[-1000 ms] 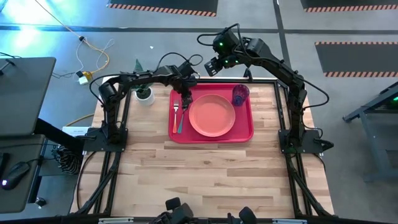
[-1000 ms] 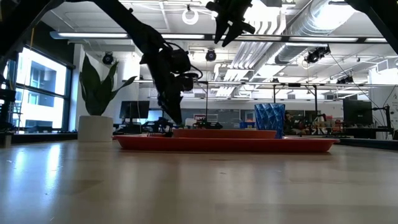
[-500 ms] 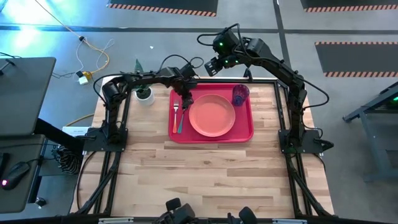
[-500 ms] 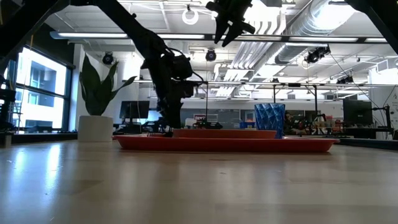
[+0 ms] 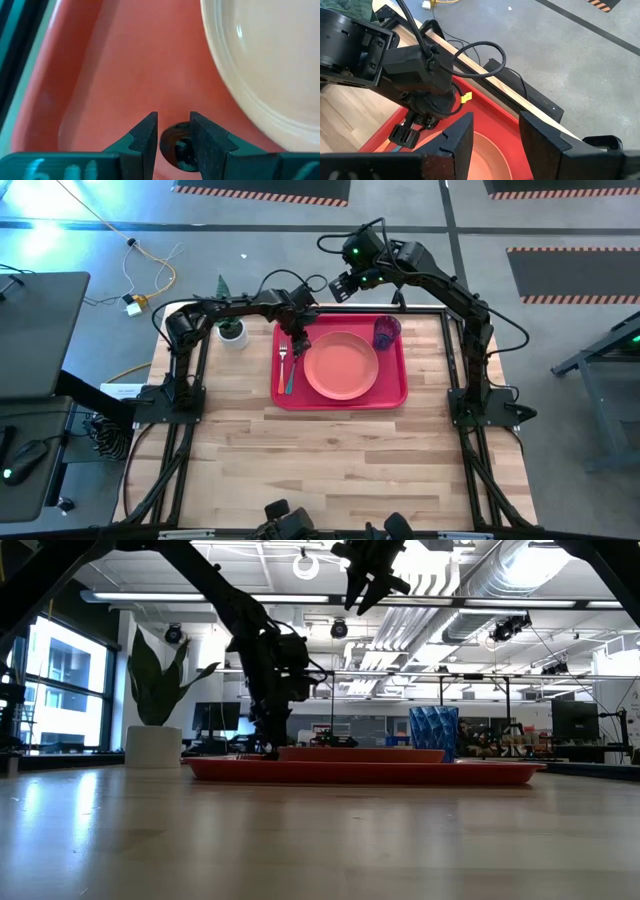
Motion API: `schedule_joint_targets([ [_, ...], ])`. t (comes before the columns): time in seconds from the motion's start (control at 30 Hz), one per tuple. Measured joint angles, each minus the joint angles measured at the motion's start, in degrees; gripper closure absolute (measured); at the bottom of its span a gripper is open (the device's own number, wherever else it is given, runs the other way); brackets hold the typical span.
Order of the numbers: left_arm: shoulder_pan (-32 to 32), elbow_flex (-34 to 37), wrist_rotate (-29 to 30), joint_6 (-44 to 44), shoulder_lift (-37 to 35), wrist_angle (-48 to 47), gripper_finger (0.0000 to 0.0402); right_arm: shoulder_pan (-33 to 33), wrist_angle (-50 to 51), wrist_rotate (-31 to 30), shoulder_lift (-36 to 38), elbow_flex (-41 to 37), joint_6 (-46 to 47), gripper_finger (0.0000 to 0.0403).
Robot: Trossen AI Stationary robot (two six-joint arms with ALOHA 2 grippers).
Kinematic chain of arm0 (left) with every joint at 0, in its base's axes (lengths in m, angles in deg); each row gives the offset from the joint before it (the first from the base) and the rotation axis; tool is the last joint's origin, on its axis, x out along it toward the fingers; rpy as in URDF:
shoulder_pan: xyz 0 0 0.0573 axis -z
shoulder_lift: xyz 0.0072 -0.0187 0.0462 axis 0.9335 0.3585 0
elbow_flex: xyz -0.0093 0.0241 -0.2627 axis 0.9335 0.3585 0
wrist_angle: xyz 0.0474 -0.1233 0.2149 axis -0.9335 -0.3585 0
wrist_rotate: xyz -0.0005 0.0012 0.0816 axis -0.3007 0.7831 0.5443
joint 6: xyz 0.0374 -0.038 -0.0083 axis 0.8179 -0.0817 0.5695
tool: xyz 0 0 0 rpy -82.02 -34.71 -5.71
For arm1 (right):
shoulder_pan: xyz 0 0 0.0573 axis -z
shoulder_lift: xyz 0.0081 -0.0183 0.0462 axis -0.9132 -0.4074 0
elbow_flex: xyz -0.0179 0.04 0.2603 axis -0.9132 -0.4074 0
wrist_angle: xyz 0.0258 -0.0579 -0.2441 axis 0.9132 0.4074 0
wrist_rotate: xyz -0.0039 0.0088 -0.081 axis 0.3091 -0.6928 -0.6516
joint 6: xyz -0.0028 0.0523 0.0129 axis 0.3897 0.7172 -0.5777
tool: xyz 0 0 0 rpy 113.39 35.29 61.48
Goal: Pick and place plate/cup/fork/spoon on tray
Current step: Adjust the utensils on the pink tray
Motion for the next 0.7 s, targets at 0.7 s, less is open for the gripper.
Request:
schedule_joint_targets([
  [0.7,0.0,0.0,3.6,-1.5,0.9,-1.1,0.0298,0.0,0.0,0.0,0.0,0.0,0.0,0.0253],
])
